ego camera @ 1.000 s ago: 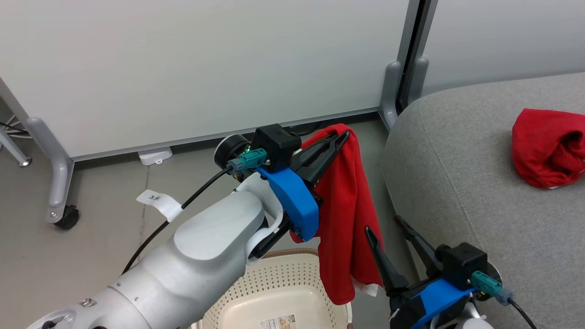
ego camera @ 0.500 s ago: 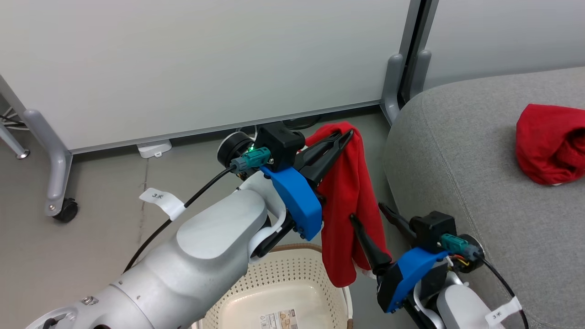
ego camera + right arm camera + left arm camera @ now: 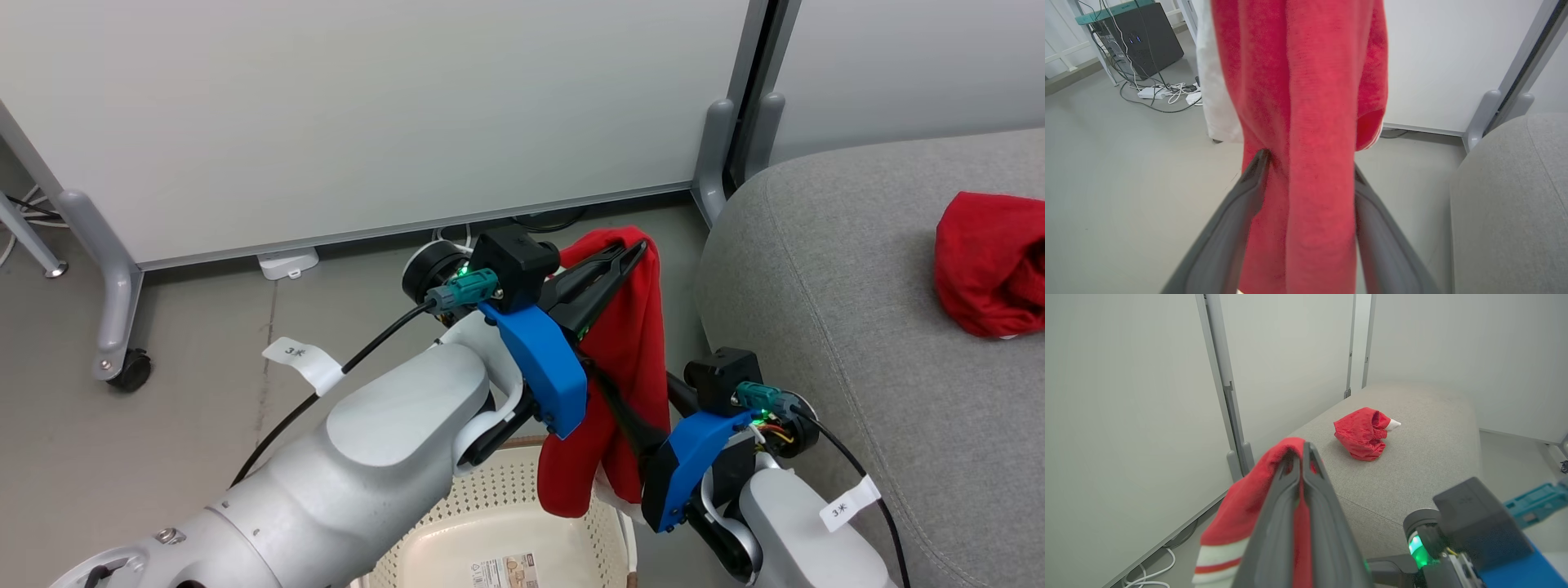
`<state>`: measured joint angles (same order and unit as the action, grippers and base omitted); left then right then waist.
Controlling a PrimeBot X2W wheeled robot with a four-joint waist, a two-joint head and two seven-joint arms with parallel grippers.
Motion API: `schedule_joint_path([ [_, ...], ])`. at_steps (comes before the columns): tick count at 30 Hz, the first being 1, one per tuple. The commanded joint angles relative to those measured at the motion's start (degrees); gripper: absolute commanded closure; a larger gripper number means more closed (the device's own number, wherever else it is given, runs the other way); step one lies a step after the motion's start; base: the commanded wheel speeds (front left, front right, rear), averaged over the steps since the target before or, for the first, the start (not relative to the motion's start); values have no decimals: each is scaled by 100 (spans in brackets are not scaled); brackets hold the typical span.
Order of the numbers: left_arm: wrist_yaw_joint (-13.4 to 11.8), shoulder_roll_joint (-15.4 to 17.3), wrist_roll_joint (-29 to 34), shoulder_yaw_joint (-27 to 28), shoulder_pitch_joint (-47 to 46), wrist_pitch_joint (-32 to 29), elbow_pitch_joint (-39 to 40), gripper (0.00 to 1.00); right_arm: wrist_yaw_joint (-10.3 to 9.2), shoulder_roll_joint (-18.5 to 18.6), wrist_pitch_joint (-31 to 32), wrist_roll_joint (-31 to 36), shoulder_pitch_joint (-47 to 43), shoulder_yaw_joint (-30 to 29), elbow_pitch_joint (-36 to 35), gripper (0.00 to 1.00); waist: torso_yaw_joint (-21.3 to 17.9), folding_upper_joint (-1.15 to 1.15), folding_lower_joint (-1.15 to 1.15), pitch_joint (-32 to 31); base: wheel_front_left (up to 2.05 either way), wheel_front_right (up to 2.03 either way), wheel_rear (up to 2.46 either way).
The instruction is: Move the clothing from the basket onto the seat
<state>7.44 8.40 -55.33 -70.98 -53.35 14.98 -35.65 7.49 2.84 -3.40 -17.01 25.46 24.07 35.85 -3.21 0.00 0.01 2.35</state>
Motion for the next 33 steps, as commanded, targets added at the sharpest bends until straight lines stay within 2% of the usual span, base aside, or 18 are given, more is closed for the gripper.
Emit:
schedule_joint_path([
  [1,4,4,-11,-5,-110,31,14,100,1,8,-61,-115,147,92,138,100,5,0,-1,-7,0,0,0],
  [12,4,38,-46,-16,-90,31,-30,100,1,9,-377,-357,406,338,646,100,-29,0,-1,-47,0,0,0],
  [31,4,29,40,65,-1,31,-99,100,1,9,-630,-528,581,516,1008,100,-60,0,-1,-89,0,0,0],
  [32,4,24,24,64,15,31,-113,71,1,9,-633,-536,591,522,1019,100,-59,0,-1,-89,0,0,0],
  [33,4,20,-1,61,30,31,-131,48,1,9,-643,-545,599,526,1027,100,-58,0,-1,-88,0,0,0],
])
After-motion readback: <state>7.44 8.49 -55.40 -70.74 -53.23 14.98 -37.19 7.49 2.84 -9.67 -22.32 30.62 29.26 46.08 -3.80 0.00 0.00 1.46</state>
